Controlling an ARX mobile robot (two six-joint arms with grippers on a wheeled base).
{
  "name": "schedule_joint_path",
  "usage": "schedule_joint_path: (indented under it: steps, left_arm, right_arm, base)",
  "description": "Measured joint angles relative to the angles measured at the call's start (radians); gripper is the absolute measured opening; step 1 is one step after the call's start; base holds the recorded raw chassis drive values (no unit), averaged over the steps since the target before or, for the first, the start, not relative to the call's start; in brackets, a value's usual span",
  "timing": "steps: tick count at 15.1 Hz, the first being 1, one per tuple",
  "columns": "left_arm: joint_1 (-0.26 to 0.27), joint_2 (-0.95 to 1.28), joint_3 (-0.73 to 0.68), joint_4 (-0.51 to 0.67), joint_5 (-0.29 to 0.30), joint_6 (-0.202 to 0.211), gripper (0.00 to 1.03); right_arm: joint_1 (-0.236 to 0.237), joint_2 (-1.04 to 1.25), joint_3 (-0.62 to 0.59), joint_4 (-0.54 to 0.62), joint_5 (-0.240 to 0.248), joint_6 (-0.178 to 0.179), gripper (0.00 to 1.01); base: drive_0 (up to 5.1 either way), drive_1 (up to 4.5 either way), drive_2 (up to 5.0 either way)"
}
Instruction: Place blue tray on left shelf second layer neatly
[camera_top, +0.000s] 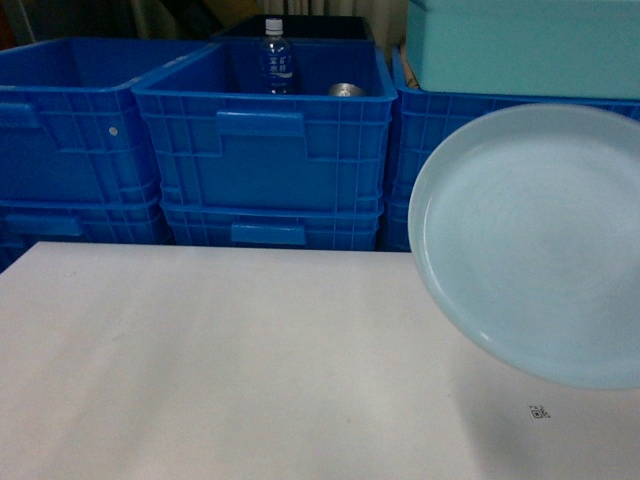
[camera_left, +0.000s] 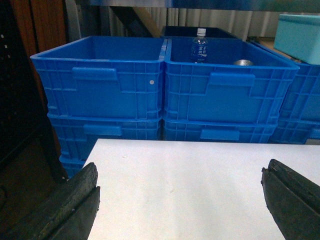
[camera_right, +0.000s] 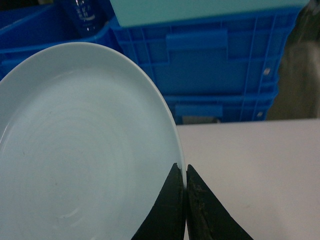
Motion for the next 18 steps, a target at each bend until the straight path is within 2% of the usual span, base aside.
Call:
schedule_joint_path:
  steps: [1,3,4,5,6,7,10,11,12,15,17,18]
  left_arm:
    - [0.000,0.000,0.000,0.000,0.000,0.000,0.98]
    - [0.000,0.000,0.000,0.000,0.000,0.000,0.98]
    - [0.000,0.000,0.000,0.000,0.000,0.000,0.98]
    - [0.000,0.000,0.000,0.000,0.000,0.000,0.98]
    - [0.000,0.000,0.000,0.000,0.000,0.000,0.98]
    - [0.000,0.000,0.000,0.000,0.000,0.000,0.98]
    - [0.000,0.000,0.000,0.000,0.000,0.000,0.98]
    - [0.000,0.000,0.000,0.000,0.000,0.000,0.98]
    - [0.000,0.000,0.000,0.000,0.000,0.000,0.98]
    - [0.000,0.000,0.000,0.000,0.000,0.000,0.98]
    - [0.000,0.000,0.000,0.000,0.000,0.000,0.98]
    - [0.000,0.000,0.000,0.000,0.000,0.000,0.98]
  right_arm:
    - [0.015,-0.116,-0.001,-0.067,0.026,-0.076,0.02]
    - [0.076,-0.295,-0.027,-0.095,0.115,-0.205,0.02]
    - [0.091,-0.354,-0.040,-0.102,0.144,-0.265,0.02]
    - [0.087,-0.414,-0.049,-0.169,0.147,-0.320,0.02]
    - [0.066,-0.456,-0.069,-0.197,0.146,-0.356,0.02]
    - [0.029,-0.457,-0.077,-0.169,0.135,-0.364,0.02]
    - [0.002,-0.440,-0.079,-0.141,0.114,-0.363,0.02]
    - [-0.029,-0.403,-0.080,-0.114,0.094,-0.348,0.02]
    - [-0.036,-0.377,-0.086,-0.111,0.092,-0.332,0.02]
    - [-0.003,-0.385,-0.095,-0.106,0.110,-0.309,0.02]
    - [0.027,-0.375,-0.095,-0.095,0.144,-0.295,0.02]
    - [0.040,-0.370,-0.097,-0.065,0.183,-0.296,0.02]
  base:
    - [0.0,0.00,0.0]
    - [0.0,0.00,0.0]
    - [0.0,0.00,0.0]
    - [0.0,0.00,0.0]
    - [0.0,0.00,0.0]
    - [0.0,0.00,0.0]
    - [0.0,0.00,0.0]
    - [0.0,0.00,0.0]
    - [0.0,0.00,0.0]
    - [0.0,0.00,0.0]
    - [0.0,0.00,0.0]
    - [0.0,0.00,0.0]
